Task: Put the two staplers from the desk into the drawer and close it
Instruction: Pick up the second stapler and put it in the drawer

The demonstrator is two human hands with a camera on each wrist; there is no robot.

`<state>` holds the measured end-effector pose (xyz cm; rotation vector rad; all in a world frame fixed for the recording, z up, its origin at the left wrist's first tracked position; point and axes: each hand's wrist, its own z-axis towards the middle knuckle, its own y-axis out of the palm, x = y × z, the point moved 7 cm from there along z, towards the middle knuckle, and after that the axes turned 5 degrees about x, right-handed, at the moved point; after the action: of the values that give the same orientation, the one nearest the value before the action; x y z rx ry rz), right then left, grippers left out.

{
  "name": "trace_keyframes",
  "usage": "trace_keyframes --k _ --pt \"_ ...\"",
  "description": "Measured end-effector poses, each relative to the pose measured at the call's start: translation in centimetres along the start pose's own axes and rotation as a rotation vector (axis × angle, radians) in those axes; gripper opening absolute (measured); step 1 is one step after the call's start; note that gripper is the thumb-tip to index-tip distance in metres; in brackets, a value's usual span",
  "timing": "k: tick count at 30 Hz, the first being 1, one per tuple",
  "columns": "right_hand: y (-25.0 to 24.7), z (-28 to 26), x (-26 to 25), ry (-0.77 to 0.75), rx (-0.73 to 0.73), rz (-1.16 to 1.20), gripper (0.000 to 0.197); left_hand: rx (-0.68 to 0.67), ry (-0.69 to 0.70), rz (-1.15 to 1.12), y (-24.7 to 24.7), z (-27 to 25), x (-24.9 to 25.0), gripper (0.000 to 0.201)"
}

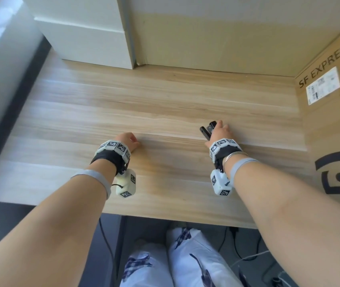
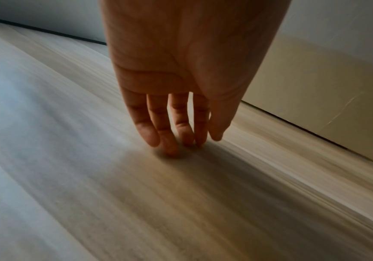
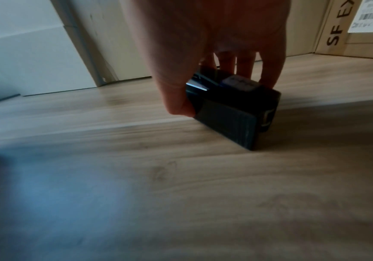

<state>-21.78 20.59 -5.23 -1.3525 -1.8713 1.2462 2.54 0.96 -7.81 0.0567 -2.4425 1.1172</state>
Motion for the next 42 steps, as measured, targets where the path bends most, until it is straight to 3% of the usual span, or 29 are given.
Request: trace_keyframes --k 3,11,16,21,28,32,35,42 --pt "-0.1 -2.1 -1.7 -0.092 0.055 -0.06 0.073 -0.011 0.008 0.0 -0.3 -0.6 -0.6 0.029" --pt "2.6 -9.7 -10.7 -0.331 -0.015 0.071 0.066 0.048 0.025 -0.044 -1.8 -3.5 -5.8 0.03" --pt "5.5 -16.5 -17.0 -0.505 -0.064 0.063 0.06 0.131 -0.037 -0.096 -4.5 -6.0 -12.7 0.026" --pt "10.2 -23.0 -22.2 -0.666 -0.163 0.12 0.065 0.282 -0.113 -0.111 -7.3 -9.1 -20.4 0.025" --pt "17.6 -31.0 -26.9 -0.915 -0.307 -0.046 0.081 0.366 -0.283 -0.171 -7.6 -13.8 -32.5 0.03" --pt "22.8 -33.5 -27.9 -0.909 -0.462 -0.077 0.086 0.331 -0.339 -0.164 -5.9 -14.8 -37.1 0.028" --pt "26.8 -34.1 -27.7 -0.858 -0.564 -0.104 0.075 0.299 -0.373 -0.181 -4.3 -14.9 -39.5 0.028" --pt "34.9 -32.4 -25.8 -0.645 -0.654 -0.182 0.067 0.226 -0.418 -0.204 0.1 -13.6 -43.9 0.028"
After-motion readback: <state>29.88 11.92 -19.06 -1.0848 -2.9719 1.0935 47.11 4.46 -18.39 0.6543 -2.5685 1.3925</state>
